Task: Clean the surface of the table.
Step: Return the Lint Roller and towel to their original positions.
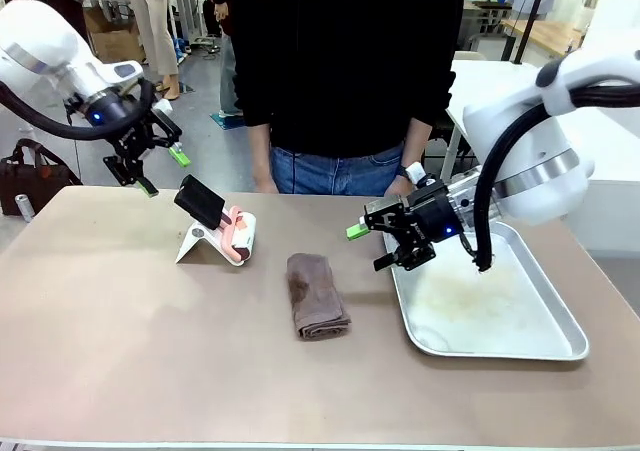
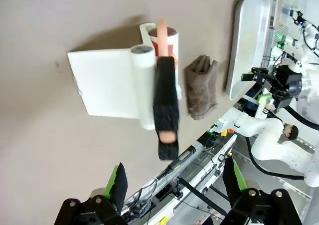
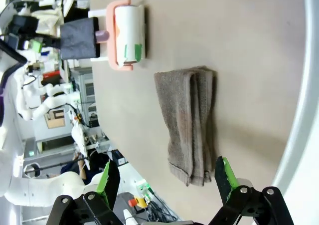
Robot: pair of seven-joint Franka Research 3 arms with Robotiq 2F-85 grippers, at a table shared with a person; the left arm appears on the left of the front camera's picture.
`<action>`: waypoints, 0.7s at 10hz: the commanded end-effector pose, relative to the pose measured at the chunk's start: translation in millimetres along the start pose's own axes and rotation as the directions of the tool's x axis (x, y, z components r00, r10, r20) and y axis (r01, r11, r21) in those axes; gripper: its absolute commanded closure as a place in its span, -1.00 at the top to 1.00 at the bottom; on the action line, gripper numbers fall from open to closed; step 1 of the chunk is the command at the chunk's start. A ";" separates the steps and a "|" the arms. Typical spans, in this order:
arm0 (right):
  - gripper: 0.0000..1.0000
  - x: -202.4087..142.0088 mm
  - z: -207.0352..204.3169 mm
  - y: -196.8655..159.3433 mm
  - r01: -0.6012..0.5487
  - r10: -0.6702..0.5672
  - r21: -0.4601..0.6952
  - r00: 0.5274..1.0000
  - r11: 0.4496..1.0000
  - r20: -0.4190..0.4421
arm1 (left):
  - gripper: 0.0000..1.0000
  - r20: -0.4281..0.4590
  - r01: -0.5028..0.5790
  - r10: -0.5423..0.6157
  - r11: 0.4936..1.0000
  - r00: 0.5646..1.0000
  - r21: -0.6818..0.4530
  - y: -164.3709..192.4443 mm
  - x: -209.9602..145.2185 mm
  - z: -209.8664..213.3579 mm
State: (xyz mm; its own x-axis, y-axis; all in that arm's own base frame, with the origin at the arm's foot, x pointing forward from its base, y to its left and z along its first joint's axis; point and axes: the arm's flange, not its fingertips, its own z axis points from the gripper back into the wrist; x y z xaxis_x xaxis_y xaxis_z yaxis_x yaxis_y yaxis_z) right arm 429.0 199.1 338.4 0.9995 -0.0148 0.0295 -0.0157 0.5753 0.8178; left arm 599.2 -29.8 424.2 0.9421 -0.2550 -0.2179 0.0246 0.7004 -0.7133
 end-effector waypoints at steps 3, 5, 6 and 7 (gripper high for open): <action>1.00 -34.6 61.3 2.6 0.045 -0.039 -0.075 0.996 0.996 0.080 | 1.00 0.149 0.107 -0.097 0.993 0.984 -0.058 3.7 -86.7 23.2; 1.00 -49.7 88.0 -2.5 0.076 -0.066 -0.100 0.993 0.992 0.101 | 1.00 0.204 0.124 -0.108 0.990 0.973 -0.067 5.6 -137.7 27.1; 1.00 -57.6 101.3 -3.6 0.081 -0.071 -0.096 0.992 0.992 0.100 | 1.00 0.215 0.143 -0.124 0.987 0.969 -0.078 6.7 -165.6 26.4; 1.00 -68.7 118.9 -2.2 0.096 -0.087 -0.097 0.992 0.991 0.088 | 1.00 0.197 0.177 -0.153 0.979 0.968 -0.107 7.0 -197.7 20.9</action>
State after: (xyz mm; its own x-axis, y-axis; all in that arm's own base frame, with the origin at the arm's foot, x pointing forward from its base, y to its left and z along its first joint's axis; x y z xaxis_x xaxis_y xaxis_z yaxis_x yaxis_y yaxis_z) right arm 377.1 113.4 388.1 0.9897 -0.1340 0.0502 0.0499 0.6520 0.7566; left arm 453.5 42.4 477.7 0.9784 -0.2062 -0.0129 0.1171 0.6047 -0.7878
